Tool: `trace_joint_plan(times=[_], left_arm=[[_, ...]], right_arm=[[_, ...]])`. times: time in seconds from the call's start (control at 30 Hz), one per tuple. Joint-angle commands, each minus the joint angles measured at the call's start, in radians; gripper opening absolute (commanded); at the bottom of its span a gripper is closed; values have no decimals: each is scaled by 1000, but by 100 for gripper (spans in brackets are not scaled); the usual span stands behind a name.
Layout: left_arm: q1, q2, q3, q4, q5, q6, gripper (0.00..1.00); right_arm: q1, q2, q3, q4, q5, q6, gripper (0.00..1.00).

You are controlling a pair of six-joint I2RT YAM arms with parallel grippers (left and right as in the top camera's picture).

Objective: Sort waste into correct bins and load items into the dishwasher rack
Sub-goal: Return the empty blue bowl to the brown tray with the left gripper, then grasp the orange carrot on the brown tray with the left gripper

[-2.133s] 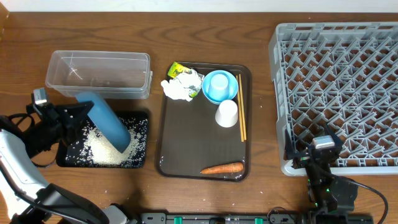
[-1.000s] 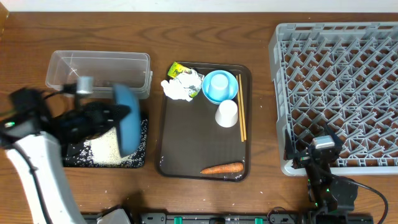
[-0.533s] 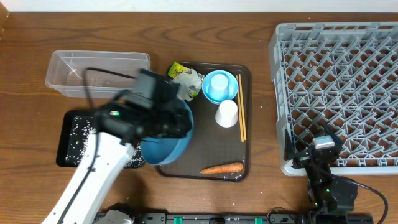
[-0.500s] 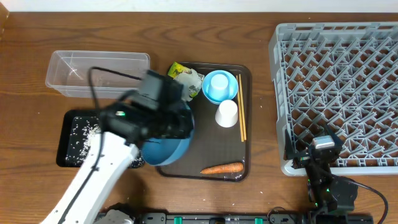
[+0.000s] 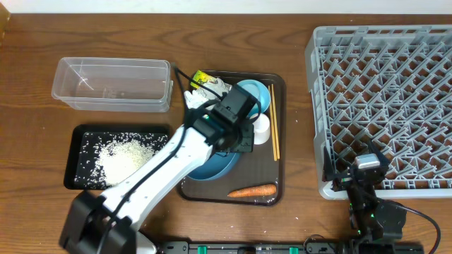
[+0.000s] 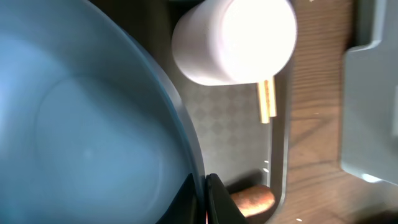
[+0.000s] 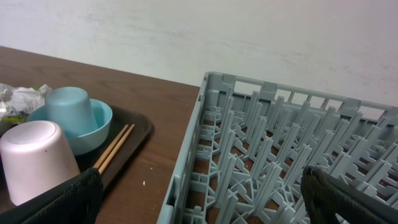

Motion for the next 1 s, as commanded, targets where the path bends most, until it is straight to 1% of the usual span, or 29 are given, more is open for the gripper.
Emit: trace_joint_plan(times=[0.0,0.03,0.07,0.1,0.13,0.2,0.3,0.43,0.53,0.67,0.77,0.9,0.97], left_arm=[[1,16,13,15,2,-19,6],[-1,23,13,18,1,-19,7],[-1,26,13,18,1,-18,10],[-1,29,13,16,2,-18,17],[-1,30,13,13,2,-19,31],[-1,28,13,10,8,-18,49],[-1,23,16,10,28,-17,50],[-5,-18,18,-3,54,24,51],[-10,-77,19,-41,97,97,50],[-39,-133,18,-149,103,222,50],[-97,-127,3,-210,103,302,49],[-214,-92,-44,-176,102,352,48],[-280,-63,-49,-156,51,376,48]], right_arm=[[-12,-6,-1,-5,2,-7,99],[-12,-6,-1,-5,2,-7,99],[-12,-6,-1,-5,2,-7,99],[-12,-6,-1,-5,2,-7,99],[-12,-6,-2,-4,2,-7,99],[-12,-6,-1,-5,2,-7,99],[-12,-6,-1,-4,2,-7,99],[-12,-6,-1,-5,2,-7,99],[-12,-6,-1,-5,2,-7,99],[-12,-6,-1,-5,2,-6,99],[-12,-6,-2,-5,2,-7,99],[-12,-6,-1,-5,2,-7,99],[-12,-6,-1,-5,2,-7,99]])
